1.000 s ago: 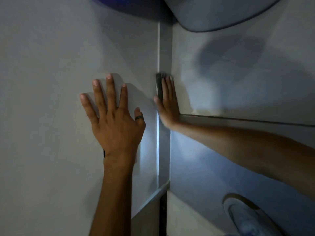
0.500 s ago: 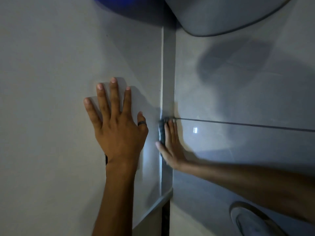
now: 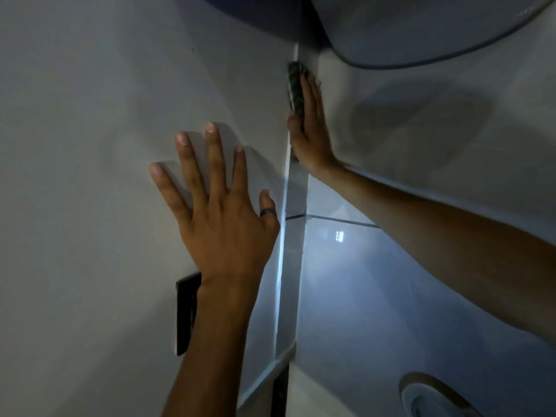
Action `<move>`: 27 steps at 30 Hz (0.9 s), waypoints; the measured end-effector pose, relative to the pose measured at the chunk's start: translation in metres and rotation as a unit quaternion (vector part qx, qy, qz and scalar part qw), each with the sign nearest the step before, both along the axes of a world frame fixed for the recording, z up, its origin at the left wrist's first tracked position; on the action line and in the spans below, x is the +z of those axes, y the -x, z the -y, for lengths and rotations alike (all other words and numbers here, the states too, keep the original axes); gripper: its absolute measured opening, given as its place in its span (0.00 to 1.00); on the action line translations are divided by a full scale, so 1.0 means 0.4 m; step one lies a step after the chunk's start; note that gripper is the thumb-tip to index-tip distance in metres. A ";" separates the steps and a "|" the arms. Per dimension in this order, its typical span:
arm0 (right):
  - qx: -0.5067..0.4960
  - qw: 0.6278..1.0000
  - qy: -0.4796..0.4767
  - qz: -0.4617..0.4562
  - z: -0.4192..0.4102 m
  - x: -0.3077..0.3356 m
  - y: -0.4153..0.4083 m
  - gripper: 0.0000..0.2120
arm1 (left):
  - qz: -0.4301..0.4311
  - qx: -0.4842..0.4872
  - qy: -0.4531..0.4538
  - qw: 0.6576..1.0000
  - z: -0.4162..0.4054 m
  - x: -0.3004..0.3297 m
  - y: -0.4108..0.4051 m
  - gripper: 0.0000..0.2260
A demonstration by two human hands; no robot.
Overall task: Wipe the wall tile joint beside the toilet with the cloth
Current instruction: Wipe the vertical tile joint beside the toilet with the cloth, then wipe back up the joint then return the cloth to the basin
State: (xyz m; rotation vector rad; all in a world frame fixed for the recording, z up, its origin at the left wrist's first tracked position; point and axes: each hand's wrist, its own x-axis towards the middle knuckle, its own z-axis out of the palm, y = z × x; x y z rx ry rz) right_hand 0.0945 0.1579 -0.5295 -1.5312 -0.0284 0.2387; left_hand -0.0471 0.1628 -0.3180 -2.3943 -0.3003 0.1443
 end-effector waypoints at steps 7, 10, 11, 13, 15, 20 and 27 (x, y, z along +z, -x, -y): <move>0.222 0.957 0.004 -0.186 0.173 0.072 0.306 0.44 | -0.008 0.027 0.096 0.995 0.028 0.028 -0.006 0.33; 0.260 0.899 0.036 -0.349 0.319 0.212 0.273 0.29 | -0.004 0.040 0.170 0.985 0.051 0.080 0.009 0.32; 0.273 0.894 0.069 -0.349 0.372 0.274 0.246 0.24 | 0.003 0.053 0.204 0.977 0.070 0.104 0.009 0.32; 0.291 0.896 0.122 -0.312 0.468 0.421 0.166 0.22 | 0.012 0.100 0.282 0.954 0.119 0.179 -0.009 0.33; 0.302 0.911 0.152 -0.234 0.541 0.584 0.080 0.21 | 0.037 0.128 0.334 0.933 0.165 0.281 -0.027 0.32; 0.283 0.943 0.148 -0.095 0.625 0.937 -0.164 0.17 | 0.102 0.156 0.397 0.899 0.240 0.519 -0.089 0.30; 0.324 0.877 0.353 0.024 0.540 0.914 -0.514 0.19 | 0.115 0.216 0.439 0.865 0.299 0.520 -0.185 0.30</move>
